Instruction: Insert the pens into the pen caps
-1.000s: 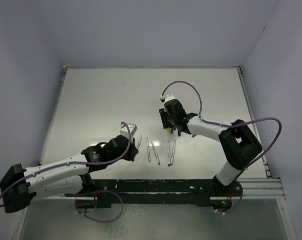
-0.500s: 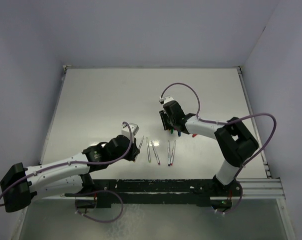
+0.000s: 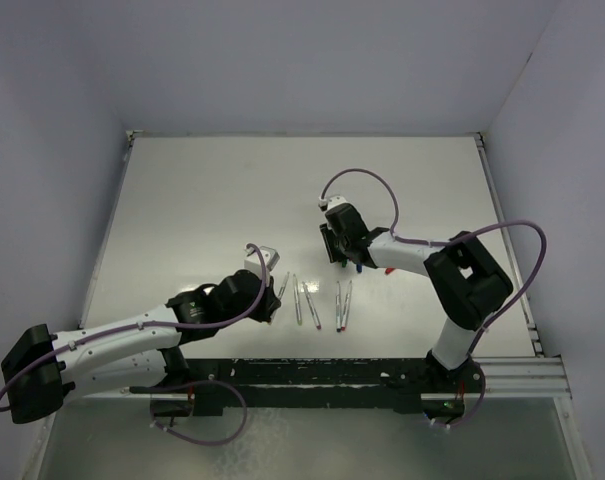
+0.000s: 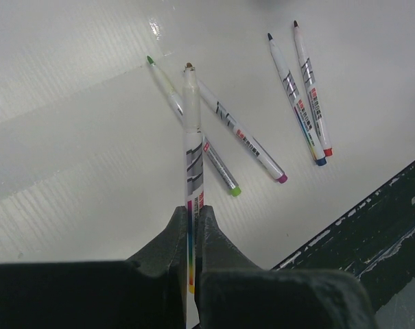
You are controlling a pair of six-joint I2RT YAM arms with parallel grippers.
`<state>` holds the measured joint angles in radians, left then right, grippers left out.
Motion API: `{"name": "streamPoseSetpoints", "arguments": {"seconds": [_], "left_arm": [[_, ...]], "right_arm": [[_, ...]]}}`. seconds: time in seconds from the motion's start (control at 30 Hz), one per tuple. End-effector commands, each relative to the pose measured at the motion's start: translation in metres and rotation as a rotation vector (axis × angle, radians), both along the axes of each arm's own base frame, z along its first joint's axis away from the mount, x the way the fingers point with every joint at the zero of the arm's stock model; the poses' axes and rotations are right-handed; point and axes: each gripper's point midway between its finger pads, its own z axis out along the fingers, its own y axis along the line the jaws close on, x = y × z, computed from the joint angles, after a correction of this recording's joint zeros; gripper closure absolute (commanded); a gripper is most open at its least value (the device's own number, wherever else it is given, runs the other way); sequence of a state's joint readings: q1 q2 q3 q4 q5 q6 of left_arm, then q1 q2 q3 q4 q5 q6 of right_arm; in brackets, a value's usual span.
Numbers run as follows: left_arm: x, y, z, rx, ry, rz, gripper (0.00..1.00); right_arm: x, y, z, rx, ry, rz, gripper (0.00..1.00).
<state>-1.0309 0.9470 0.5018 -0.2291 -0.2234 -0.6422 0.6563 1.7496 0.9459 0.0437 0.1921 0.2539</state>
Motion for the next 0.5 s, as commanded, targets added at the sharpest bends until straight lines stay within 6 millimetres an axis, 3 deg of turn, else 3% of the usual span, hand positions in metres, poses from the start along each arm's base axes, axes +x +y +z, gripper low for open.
{"name": "streamPoseSetpoints", "arguments": {"seconds": [0.0, 0.27, 0.47], "left_arm": [[0.003, -0.007, 0.009, -0.036, -0.020, -0.002, 1.00], [0.003, -0.003, 0.011, -0.040, -0.027, 0.013, 1.00], [0.004, -0.001, 0.014, -0.031, -0.031, 0.021, 1.00]], "right_arm": [[0.001, 0.002, 0.000, -0.006, -0.002, -0.006, 0.66], [-0.013, -0.006, -0.012, -0.038, 0.046, -0.021, 0.66], [-0.019, -0.011, -0.023, -0.067, 0.087, -0.031, 0.80]]}}
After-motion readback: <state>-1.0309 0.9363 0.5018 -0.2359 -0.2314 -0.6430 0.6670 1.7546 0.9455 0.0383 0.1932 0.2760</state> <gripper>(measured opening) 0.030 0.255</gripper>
